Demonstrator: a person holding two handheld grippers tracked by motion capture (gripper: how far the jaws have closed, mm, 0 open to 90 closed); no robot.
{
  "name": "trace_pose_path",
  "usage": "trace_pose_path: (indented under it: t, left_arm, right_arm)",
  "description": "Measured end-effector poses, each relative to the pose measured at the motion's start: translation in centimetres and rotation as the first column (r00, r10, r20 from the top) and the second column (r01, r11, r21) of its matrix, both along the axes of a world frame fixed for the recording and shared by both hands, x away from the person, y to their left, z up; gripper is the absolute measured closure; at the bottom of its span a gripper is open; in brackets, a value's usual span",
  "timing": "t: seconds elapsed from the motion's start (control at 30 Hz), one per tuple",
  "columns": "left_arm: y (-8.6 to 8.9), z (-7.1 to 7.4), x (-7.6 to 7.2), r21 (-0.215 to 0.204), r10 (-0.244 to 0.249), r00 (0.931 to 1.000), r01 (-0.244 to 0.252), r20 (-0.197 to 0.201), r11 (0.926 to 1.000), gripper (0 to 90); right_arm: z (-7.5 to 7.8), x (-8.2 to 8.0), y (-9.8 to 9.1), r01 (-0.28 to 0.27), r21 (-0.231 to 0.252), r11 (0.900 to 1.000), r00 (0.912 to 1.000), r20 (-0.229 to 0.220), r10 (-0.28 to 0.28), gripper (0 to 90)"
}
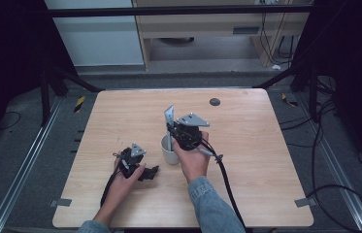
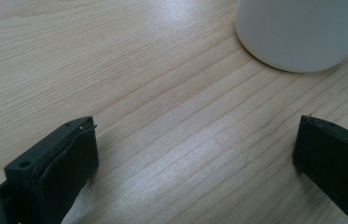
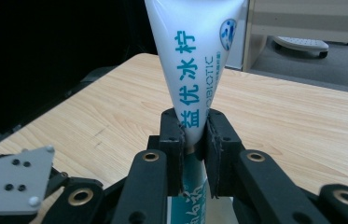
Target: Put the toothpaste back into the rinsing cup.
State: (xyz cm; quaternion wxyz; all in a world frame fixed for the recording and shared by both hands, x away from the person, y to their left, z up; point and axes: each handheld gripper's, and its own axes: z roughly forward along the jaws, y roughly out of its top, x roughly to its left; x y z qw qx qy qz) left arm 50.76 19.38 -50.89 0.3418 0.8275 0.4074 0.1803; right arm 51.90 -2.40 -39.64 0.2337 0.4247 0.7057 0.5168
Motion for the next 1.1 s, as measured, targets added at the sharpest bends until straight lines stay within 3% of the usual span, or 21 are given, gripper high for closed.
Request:
trace_pose_path:
  t: [0.33,1.1]
  left_arm:
    - [0.0,0.0,0.0,-0.002,0.001,1.0,-0.001,-0.002,1.0,0.0]
    - [0.0,0.0,0.0,0.002,-0.002,1.0,0.002,-0.002,1.0,0.0]
  right_arm:
    - [-1.4,0.0,-0.1,0.007,0.007,1.0,1.0,-0.005,-0.007,78.5]
    - [-2.5,0.0,0.2,0.009,-0.009,0.9999,1.0,0.0,-0.009,78.4]
